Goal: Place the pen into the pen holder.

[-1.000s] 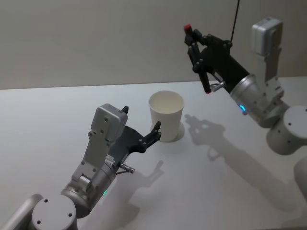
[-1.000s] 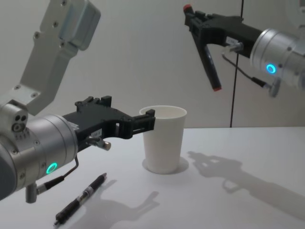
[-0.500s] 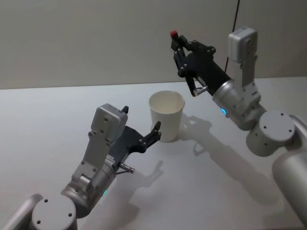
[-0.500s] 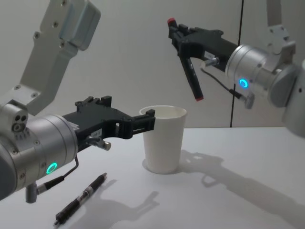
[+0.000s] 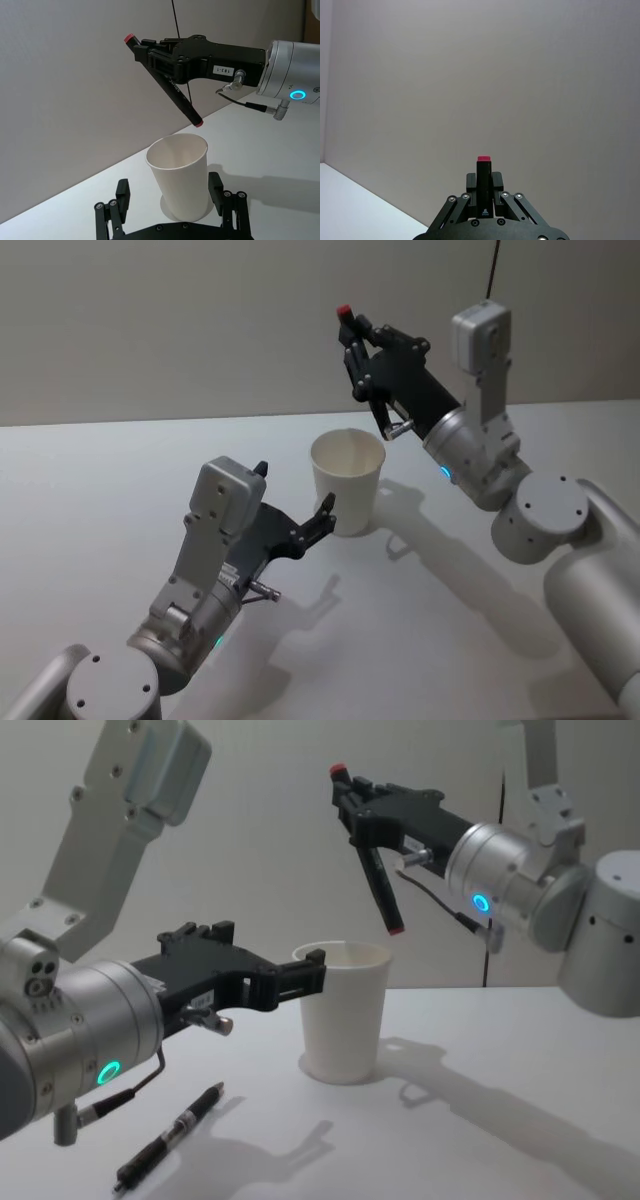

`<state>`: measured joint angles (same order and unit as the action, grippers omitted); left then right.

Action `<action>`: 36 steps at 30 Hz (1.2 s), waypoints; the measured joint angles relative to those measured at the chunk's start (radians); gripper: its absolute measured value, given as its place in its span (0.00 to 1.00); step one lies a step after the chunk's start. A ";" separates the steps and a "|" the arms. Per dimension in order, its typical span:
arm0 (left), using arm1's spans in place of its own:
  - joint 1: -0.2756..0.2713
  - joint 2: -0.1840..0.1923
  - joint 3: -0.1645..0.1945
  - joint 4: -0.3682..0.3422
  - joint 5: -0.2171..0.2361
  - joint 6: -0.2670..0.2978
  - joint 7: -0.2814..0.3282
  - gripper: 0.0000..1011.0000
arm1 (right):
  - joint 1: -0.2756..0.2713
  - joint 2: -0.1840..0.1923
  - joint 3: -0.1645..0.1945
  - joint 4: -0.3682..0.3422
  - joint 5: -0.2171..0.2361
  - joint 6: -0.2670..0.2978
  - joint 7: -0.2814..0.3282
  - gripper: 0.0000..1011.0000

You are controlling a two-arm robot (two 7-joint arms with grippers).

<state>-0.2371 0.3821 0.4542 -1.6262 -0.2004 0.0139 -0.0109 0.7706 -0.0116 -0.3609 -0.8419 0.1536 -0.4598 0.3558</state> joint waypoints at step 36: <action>0.000 0.000 0.000 0.000 0.000 0.000 0.000 0.99 | 0.035 -0.034 -0.018 0.118 0.012 -0.073 0.018 0.56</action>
<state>-0.2371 0.3821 0.4542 -1.6262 -0.2004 0.0139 -0.0109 0.8061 -0.0459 -0.3793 -0.7234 0.1656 -0.5328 0.3734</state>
